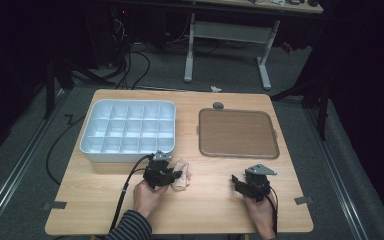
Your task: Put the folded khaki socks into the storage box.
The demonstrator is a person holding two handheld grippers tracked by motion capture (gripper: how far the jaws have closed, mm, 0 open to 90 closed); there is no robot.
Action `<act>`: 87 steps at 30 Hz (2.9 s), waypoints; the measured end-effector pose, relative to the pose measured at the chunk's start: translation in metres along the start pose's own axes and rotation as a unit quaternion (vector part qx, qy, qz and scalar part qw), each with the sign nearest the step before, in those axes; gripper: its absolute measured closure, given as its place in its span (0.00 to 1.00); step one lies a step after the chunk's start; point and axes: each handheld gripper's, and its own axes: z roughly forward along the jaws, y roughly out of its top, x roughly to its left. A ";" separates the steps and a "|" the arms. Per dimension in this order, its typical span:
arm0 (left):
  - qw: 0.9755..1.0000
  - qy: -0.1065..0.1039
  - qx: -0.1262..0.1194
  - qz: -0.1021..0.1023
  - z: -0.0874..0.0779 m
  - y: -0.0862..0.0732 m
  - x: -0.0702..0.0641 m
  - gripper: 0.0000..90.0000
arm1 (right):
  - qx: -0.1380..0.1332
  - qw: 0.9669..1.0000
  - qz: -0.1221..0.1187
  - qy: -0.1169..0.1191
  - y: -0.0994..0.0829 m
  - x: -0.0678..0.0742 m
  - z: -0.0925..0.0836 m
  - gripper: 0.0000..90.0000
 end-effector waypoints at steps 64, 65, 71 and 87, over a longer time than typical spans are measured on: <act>0.999 -0.012 -0.033 -0.010 -0.053 -0.005 0.009 0.84 | 0.001 1.000 -0.001 0.000 0.000 0.000 0.000 0.44; 0.999 -0.013 -0.031 -0.010 -0.054 -0.005 0.009 0.84 | 0.001 1.000 -0.001 0.000 0.000 0.000 0.000 0.44; 0.999 -0.014 -0.034 -0.012 -0.058 -0.006 0.010 0.84 | 0.001 1.000 -0.001 0.000 0.000 0.000 0.000 0.44; 0.999 -0.012 -0.042 -0.020 -0.071 -0.009 0.016 0.84 | 0.001 1.000 -0.001 0.000 0.000 0.000 0.000 0.44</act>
